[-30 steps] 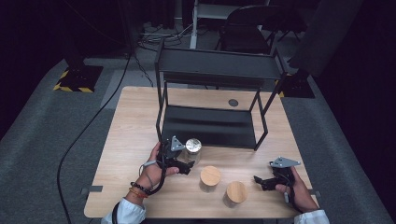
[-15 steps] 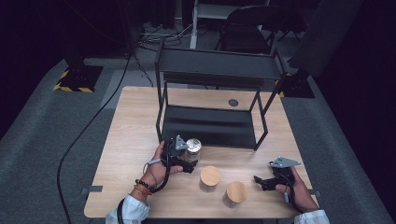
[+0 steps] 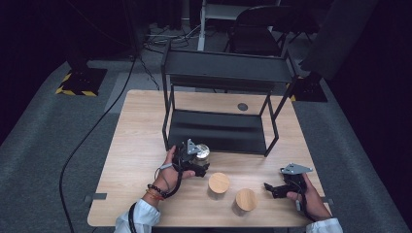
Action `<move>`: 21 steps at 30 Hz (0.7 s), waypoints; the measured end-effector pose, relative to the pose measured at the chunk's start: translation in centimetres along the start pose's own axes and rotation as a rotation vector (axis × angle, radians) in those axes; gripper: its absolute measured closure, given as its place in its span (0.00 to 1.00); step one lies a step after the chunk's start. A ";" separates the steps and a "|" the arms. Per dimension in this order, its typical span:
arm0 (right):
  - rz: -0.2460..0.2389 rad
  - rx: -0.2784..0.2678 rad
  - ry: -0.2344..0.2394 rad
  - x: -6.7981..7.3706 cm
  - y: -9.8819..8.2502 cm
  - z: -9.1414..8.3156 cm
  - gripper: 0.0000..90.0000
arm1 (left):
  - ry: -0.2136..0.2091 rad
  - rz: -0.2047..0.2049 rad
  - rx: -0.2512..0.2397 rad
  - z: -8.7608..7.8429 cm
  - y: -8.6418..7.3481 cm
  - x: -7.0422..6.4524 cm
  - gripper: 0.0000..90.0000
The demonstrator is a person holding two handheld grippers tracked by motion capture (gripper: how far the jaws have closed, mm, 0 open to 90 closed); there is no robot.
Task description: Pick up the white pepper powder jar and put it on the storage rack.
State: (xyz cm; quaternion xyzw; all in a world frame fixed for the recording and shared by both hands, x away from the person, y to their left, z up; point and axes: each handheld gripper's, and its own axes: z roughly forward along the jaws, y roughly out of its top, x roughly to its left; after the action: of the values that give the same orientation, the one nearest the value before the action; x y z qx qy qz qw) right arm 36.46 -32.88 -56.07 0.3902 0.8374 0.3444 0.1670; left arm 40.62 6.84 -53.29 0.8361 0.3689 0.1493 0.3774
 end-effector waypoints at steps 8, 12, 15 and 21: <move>0.000 0.000 0.000 0.0 0.0 0.0 0.00 | -0.016 0.003 -0.018 0.5 0.1 -0.3 0.21; 0.000 0.000 0.000 0.0 0.0 0.0 0.00 | -0.011 0.008 -0.015 0.5 0.1 -0.3 0.26; 0.000 0.000 0.000 0.0 0.0 0.0 0.00 | -0.023 0.019 -0.014 0.5 0.1 -0.2 0.29; 0.000 0.000 0.000 0.0 0.0 0.0 0.00 | -0.024 0.046 -0.012 0.5 0.2 -0.3 0.33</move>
State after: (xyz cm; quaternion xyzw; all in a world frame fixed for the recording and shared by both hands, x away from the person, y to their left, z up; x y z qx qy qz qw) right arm 36.46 -32.88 -56.07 0.3902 0.8374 0.3444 0.1670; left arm 40.74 6.29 -53.45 0.8439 0.3439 0.1502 0.3833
